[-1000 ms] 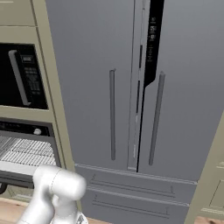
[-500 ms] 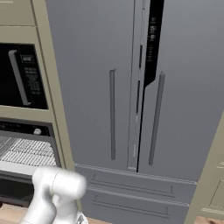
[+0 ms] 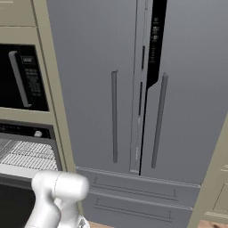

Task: Take the fish from the oven and place it on the plate on the counter.

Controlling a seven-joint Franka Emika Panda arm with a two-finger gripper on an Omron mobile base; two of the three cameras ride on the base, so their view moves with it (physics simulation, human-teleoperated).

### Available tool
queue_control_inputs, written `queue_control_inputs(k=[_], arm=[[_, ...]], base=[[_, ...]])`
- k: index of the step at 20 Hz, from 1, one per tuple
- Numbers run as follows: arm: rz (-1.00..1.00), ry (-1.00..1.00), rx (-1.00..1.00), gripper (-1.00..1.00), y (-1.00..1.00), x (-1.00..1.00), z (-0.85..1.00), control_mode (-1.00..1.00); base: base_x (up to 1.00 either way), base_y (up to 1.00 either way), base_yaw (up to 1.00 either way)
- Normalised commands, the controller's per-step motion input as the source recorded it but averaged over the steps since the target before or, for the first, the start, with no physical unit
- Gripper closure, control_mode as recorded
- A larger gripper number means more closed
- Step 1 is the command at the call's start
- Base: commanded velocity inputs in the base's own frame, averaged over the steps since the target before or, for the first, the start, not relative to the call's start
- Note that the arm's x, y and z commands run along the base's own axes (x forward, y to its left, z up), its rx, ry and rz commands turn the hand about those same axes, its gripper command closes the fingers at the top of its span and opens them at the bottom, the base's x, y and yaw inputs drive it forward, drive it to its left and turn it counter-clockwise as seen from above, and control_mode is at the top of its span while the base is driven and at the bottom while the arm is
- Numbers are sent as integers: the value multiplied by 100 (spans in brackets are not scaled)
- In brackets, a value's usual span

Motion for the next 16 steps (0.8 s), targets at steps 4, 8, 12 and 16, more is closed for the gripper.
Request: queue_control_inputs(k=[4,8,12,16], arm=[[0,27,0,100,0,81,27,-100],[-5,27,0,100,0,90,26,-100],[-7,19,0,100,0,96,29,-100],[-13,13,-8,100,9,78,13,-100]], base=[[0,0,0],[0,0,0],[0,0,0],[0,0,0]])
